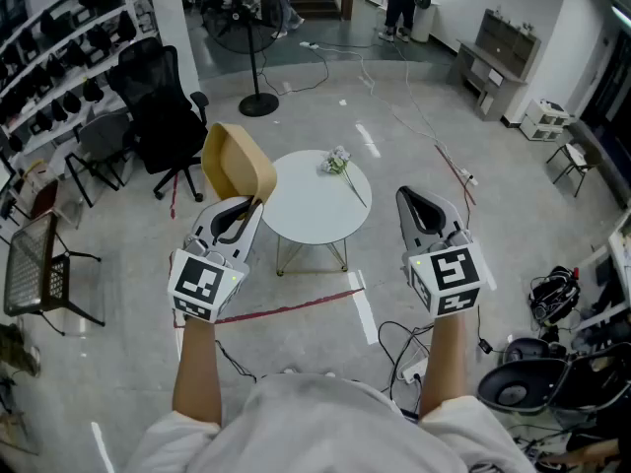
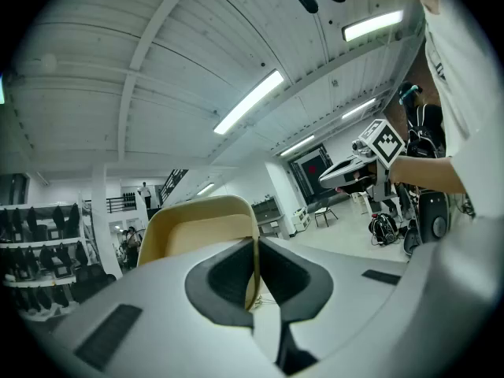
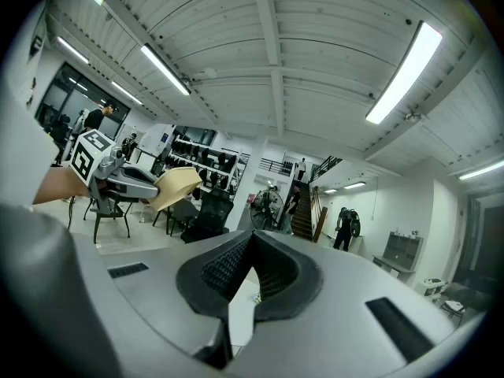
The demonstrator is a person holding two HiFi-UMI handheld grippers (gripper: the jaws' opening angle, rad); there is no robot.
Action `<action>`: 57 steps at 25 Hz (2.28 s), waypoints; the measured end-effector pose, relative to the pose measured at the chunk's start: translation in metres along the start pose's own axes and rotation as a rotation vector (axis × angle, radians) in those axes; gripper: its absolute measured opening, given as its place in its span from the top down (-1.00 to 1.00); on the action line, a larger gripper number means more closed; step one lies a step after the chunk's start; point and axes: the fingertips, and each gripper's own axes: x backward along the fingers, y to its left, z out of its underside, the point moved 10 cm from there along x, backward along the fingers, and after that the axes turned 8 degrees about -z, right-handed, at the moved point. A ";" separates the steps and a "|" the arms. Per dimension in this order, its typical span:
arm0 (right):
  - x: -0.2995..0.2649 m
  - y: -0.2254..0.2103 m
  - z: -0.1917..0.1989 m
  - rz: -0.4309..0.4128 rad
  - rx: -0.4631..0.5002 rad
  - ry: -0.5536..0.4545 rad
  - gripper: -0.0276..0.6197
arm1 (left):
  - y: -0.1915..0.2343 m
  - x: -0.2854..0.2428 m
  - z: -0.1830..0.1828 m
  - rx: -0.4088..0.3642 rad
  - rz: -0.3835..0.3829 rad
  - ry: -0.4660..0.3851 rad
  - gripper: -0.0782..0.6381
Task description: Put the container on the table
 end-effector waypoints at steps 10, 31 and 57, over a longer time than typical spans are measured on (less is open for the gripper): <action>0.003 -0.022 0.033 -0.056 -0.103 -0.053 0.88 | -0.031 -0.010 0.010 0.005 -0.024 0.044 0.69; -0.268 -0.112 0.043 -0.078 -0.129 -0.009 0.88 | 0.149 -0.244 0.106 -0.029 0.027 0.056 0.69; -0.488 -0.224 0.232 -0.072 -0.399 0.330 0.88 | 0.093 -0.602 0.449 -0.343 0.546 0.628 0.69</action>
